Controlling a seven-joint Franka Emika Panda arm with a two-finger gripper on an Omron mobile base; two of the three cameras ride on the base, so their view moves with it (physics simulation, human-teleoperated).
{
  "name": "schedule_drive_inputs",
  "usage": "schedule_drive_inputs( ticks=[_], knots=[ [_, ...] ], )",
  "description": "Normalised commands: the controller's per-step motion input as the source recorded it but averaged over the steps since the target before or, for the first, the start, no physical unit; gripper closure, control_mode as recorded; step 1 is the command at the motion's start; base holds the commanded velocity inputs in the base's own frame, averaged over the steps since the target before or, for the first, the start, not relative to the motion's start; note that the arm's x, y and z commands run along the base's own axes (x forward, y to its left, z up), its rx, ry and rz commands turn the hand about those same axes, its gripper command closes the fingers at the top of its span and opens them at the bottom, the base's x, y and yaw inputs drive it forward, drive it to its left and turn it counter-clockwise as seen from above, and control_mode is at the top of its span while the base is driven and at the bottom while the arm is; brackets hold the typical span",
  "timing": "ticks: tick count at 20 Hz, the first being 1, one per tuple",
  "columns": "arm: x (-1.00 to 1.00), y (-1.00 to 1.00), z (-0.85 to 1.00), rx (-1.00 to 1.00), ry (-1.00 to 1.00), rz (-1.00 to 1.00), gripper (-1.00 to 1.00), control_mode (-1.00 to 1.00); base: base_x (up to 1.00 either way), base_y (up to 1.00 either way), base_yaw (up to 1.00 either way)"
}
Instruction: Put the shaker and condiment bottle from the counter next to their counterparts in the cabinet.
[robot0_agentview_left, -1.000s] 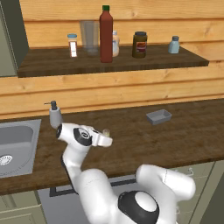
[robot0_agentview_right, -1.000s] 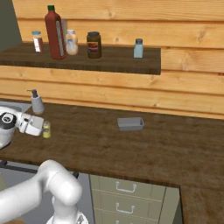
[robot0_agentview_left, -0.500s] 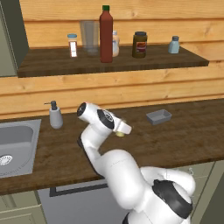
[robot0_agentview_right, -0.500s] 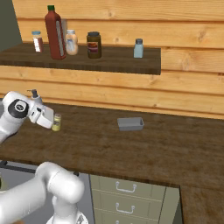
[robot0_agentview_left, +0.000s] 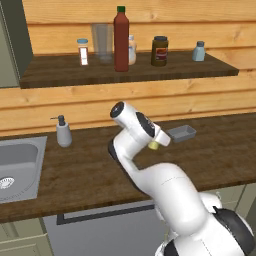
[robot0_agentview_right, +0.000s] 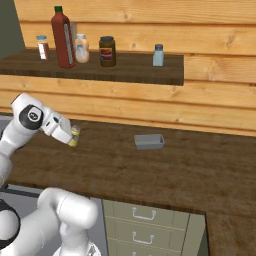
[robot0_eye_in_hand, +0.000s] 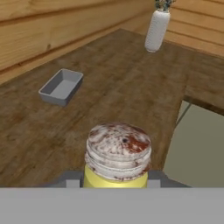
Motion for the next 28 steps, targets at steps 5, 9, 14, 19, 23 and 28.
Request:
schedule_drive_inputs(
  ticks=[5, 9, 14, 19, 23, 28],
  knots=[
    [-0.43, -0.34, 0.37, 0.0, -0.06, 0.07, 1.0, -1.0, 0.0, 0.0, 0.0],
    [-0.17, -0.56, 0.42, 0.0, -0.1, 0.07, 1.0, -1.0, 0.0, 0.0, 0.0],
    [-0.14, -0.67, 0.33, 0.0, -0.1, 0.09, 1.0, -1.0, 0.0, 0.0, 0.0],
    [-0.05, -0.42, 0.35, 0.0, -0.09, 0.1, 1.0, -1.0, 0.0, 0.0, 0.0],
    [-0.12, -0.32, 0.43, 0.0, -0.07, 0.12, 1.0, -1.0, 0.0, 0.0, 0.0],
    [-0.42, -0.46, 0.6, 0.0, -0.18, 0.11, 1.0, -1.0, 0.0, 0.0, 0.0]
  ],
)
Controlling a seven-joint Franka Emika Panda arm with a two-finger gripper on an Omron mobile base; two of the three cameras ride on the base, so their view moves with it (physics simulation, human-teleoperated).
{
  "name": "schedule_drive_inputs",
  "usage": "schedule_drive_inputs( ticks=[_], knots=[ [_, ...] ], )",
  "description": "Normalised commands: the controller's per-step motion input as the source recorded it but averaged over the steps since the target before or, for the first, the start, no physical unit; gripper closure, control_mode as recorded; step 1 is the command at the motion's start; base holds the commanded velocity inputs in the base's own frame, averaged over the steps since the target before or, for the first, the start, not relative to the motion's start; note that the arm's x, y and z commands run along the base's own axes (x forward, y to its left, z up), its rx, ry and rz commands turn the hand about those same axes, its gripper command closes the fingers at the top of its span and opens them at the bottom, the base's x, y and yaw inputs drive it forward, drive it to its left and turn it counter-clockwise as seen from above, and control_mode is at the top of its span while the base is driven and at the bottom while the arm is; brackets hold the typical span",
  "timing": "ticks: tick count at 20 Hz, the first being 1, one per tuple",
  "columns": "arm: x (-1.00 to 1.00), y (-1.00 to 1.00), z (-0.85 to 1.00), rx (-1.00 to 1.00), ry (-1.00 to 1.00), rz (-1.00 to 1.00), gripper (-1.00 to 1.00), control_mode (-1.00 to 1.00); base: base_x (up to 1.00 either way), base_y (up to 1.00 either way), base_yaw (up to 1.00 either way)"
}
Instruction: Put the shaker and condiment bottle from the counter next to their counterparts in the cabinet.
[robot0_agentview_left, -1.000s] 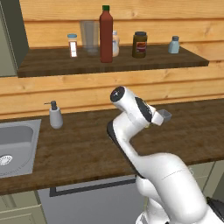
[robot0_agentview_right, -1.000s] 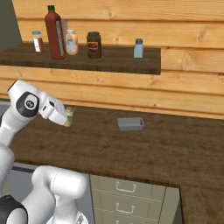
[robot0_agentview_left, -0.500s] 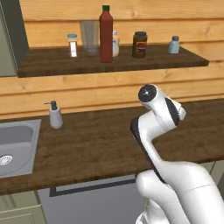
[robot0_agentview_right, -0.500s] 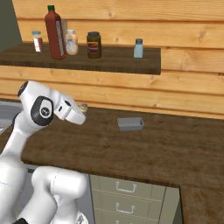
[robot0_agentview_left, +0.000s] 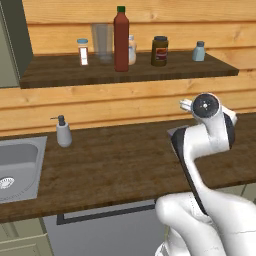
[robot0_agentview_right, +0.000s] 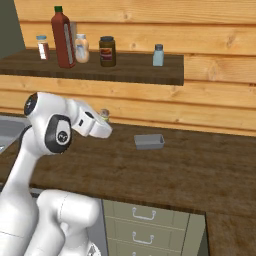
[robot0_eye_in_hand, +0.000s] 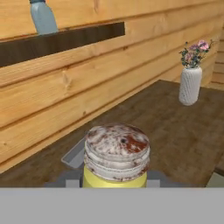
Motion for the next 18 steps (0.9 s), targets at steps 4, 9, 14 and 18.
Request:
schedule_drive_inputs(
  ticks=[4, 9, 14, 18],
  knots=[
    [-0.46, -0.6, 0.66, 0.0, -0.28, 0.11, 1.0, -1.0, 0.0, 0.0, 0.0],
    [-0.26, -0.39, 0.7, 0.0, -0.31, 0.12, 1.0, -1.0, 0.0, 0.0, 0.0],
    [-0.23, -0.16, 0.56, -0.01, -0.32, 0.13, 1.0, -1.0, 0.0, 0.0, 0.0],
    [-0.24, -0.28, 0.39, 0.0, -0.25, 0.12, 1.0, -1.0, 0.0, 0.0, 0.0]
  ],
)
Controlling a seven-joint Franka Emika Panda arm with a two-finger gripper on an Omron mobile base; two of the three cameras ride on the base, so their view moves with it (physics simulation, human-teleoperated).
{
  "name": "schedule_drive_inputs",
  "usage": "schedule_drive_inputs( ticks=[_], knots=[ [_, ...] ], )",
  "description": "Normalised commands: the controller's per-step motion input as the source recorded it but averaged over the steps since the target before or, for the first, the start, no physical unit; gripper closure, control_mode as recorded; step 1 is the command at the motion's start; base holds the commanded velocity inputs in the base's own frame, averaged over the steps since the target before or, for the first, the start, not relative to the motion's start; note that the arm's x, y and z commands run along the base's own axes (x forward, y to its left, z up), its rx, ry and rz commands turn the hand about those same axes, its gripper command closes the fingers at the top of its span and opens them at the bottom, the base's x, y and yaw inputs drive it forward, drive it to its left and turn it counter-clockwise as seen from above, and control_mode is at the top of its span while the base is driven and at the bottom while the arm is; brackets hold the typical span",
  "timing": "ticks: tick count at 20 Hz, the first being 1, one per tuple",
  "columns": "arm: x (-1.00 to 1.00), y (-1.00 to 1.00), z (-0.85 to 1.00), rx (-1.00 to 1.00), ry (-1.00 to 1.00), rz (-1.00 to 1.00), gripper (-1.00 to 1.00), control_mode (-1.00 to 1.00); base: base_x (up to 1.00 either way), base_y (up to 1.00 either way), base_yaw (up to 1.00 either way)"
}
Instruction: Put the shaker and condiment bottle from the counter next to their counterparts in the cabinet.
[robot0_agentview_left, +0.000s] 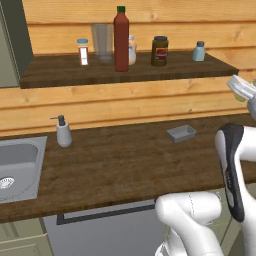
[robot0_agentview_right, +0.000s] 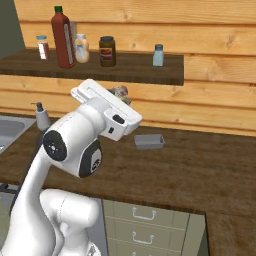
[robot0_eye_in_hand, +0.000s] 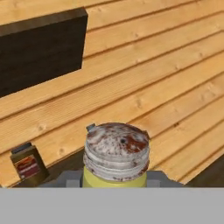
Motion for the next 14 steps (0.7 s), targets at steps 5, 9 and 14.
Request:
schedule_drive_inputs(
  ticks=[5, 9, 14],
  knots=[
    [-0.21, -0.27, 0.24, -0.02, -0.14, 0.12, 1.0, -1.0, 0.0, 0.0, 0.0],
    [-0.2, -0.19, 0.19, -0.07, -0.07, 0.11, 1.0, -1.0, 0.0, 0.0, 0.0],
    [-0.17, -0.09, 0.14, -0.14, -0.05, 0.07, 1.0, -1.0, 0.0, 0.0, 0.0]
  ],
)
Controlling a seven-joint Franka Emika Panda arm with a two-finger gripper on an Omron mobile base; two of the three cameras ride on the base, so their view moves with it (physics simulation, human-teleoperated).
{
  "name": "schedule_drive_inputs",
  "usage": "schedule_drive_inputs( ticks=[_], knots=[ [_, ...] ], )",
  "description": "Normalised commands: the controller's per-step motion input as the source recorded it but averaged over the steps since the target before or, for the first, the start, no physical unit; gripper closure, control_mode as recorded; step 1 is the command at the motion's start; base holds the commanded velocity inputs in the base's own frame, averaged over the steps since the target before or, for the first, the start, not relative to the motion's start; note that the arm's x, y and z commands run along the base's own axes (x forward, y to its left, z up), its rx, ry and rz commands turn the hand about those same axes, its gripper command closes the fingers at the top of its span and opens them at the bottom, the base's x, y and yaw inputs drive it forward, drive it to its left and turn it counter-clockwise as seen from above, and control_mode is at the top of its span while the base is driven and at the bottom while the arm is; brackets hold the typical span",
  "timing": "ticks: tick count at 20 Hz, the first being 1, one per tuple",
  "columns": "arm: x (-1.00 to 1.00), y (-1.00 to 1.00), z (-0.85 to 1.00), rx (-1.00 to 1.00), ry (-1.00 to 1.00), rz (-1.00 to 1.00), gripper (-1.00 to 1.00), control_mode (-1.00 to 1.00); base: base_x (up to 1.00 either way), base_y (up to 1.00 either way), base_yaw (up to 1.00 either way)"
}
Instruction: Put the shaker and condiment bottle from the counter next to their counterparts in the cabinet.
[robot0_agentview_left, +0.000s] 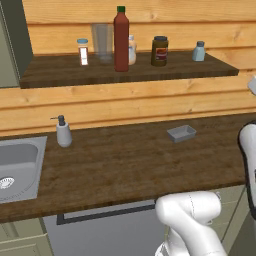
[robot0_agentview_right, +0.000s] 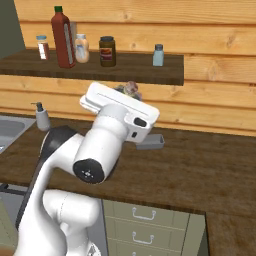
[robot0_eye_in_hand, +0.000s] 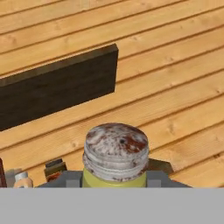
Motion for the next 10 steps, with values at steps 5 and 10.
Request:
schedule_drive_inputs(
  ticks=[5, 10],
  knots=[
    [-0.11, -0.01, 0.11, -0.23, -0.06, 0.02, 1.0, -1.0, 0.0, 0.0, 0.0],
    [-0.01, 0.0, 0.1, -0.3, 0.02, 0.0, 1.0, -1.0, 0.0, 0.0, 0.0]
  ],
)
